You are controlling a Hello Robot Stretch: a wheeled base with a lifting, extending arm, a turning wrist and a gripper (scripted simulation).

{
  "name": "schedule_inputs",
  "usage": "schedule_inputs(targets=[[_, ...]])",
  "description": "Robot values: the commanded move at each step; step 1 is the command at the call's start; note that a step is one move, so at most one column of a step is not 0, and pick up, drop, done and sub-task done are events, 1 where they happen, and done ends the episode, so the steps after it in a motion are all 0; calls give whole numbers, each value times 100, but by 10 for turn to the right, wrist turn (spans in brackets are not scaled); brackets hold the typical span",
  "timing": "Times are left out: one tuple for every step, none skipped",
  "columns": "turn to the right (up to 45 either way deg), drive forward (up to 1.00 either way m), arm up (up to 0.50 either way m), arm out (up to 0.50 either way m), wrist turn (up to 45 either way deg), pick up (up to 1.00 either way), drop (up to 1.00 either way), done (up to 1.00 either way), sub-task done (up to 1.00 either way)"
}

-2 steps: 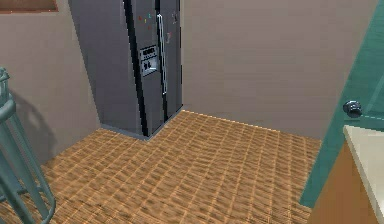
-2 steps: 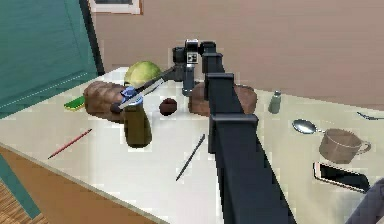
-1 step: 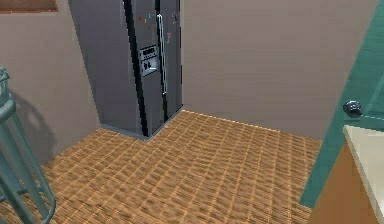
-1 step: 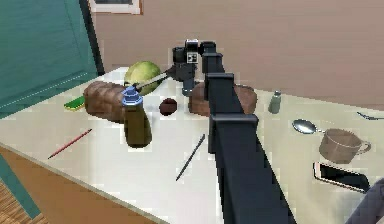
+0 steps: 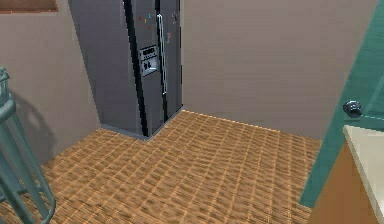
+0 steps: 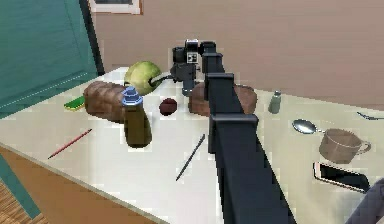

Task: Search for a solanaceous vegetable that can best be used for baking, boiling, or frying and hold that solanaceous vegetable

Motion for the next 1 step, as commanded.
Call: schedule_inputs(targets=[[0, 0, -12, 0, 0, 0, 0, 0, 0]])
